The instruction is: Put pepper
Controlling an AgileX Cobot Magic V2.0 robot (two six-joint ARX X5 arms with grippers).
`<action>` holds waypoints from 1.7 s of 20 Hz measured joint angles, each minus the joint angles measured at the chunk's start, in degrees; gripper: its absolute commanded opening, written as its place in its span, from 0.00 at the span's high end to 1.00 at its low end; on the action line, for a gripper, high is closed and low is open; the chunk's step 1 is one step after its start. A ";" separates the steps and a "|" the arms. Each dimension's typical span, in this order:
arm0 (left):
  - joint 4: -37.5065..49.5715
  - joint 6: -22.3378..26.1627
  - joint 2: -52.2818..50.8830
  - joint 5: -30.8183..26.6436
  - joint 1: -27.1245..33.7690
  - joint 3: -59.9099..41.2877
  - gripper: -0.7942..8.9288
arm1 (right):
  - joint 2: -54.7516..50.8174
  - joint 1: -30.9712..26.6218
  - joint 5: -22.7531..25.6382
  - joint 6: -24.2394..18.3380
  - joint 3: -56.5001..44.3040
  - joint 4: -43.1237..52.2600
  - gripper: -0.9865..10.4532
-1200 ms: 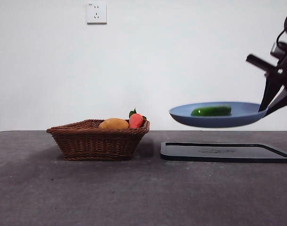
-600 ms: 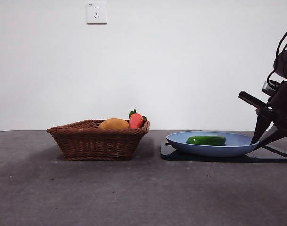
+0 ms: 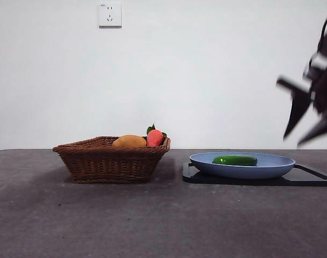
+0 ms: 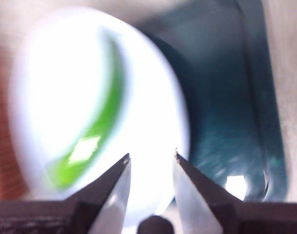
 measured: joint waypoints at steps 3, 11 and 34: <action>-1.51 0.00 0.00 0.00 0.00 0.00 0.68 | -12.41 0.72 -0.02 -3.67 0.13 -7.89 0.78; -2.73 0.00 0.00 0.00 0.00 0.00 0.68 | -38.56 10.97 0.02 -12.96 0.13 -31.87 0.78; -3.13 0.00 0.00 0.00 0.00 0.00 0.91 | -46.29 16.46 1.25 -17.97 0.13 -43.12 0.90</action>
